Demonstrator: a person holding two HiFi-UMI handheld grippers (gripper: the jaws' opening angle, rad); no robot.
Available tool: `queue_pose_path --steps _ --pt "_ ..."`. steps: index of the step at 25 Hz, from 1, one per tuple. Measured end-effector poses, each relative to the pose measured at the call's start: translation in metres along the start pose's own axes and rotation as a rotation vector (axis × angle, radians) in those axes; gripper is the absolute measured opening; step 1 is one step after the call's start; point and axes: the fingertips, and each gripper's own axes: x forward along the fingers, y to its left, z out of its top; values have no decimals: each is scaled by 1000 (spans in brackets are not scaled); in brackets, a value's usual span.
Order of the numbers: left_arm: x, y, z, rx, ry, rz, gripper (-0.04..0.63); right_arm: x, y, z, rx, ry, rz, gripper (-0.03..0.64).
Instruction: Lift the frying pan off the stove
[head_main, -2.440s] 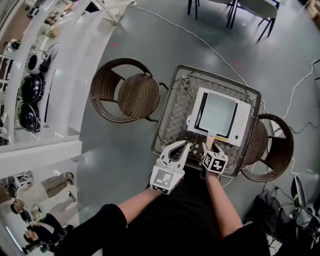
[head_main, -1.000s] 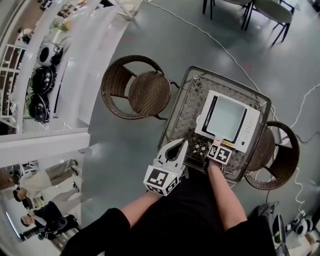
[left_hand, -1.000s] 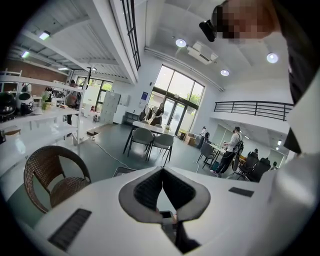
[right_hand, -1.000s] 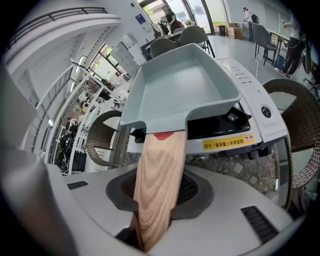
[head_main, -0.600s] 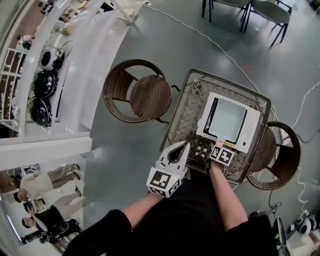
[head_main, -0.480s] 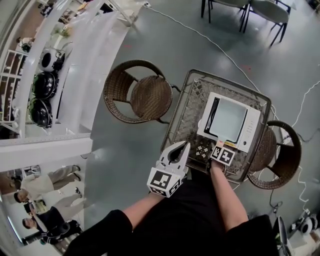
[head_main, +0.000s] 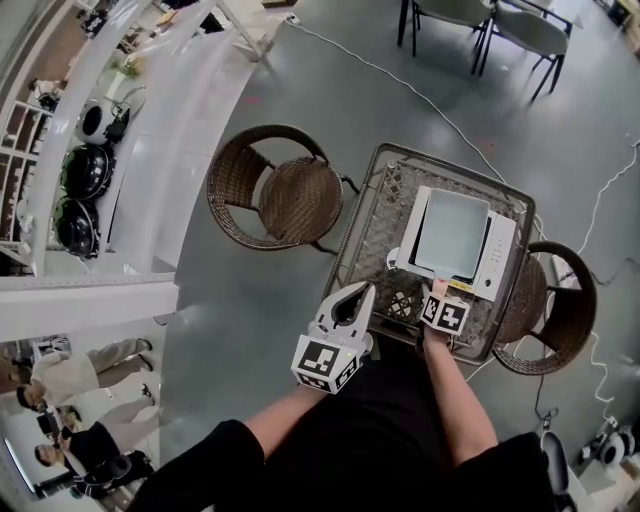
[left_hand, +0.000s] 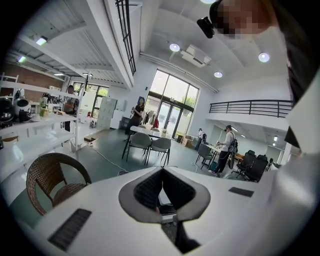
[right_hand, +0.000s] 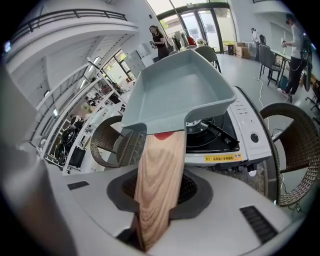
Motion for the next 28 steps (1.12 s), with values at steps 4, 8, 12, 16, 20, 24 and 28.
queue_pose_path --steps 4,8,12,16,20,24,28 --pt "-18 -1 1 8 -17 -20 15 -21 20 1 -21 -41 14 104" --pt "-40 -4 6 17 -47 -33 15 -49 41 -1 -29 -86 36 104" --pt "-65 -4 6 -4 -64 -53 15 -81 61 -9 -26 -147 41 104" --pt "-88 -10 5 -21 -84 -74 15 -112 80 -23 -21 -195 51 104" --pt "-110 -22 -1 10 -100 -104 15 -144 94 -43 -12 -236 73 104" --pt "-133 -29 -6 27 -96 -131 15 -177 109 -67 -22 -263 89 104" --pt "-155 -39 -15 33 -89 -171 15 -214 126 -80 -45 -332 82 104"
